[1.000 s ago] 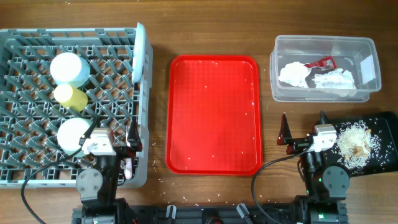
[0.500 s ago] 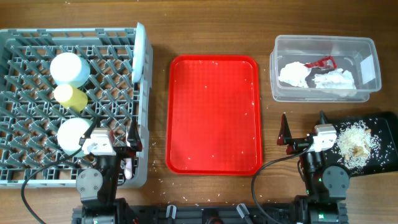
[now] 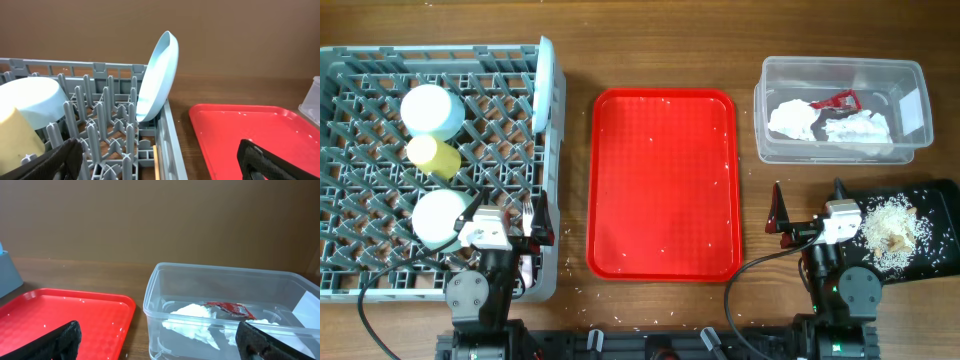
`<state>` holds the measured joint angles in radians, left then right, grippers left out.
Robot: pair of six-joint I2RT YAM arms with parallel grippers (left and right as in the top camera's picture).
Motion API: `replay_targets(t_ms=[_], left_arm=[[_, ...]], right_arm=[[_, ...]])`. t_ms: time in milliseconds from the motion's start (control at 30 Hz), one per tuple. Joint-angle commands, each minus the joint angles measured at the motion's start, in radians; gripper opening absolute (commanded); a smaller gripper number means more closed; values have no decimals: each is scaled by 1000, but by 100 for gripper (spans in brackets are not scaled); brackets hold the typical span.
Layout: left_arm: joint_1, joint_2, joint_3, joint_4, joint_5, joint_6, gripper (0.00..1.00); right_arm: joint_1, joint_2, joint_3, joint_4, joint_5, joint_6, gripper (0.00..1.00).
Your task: Sort waste into correct bins and load items into the dishwasher rack
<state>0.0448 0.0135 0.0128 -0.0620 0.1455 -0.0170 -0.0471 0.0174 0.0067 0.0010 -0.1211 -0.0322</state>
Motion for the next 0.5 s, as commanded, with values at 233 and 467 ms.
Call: replay_targets(t_ms=[233, 467], left_arm=[[-6, -10, -7, -2, 17, 89, 100], [-6, -10, -7, -1, 17, 89, 100]], right_arm=[[-5, -14, -2, 5, 16, -20, 100], [-5, -14, -2, 5, 16, -20, 100]])
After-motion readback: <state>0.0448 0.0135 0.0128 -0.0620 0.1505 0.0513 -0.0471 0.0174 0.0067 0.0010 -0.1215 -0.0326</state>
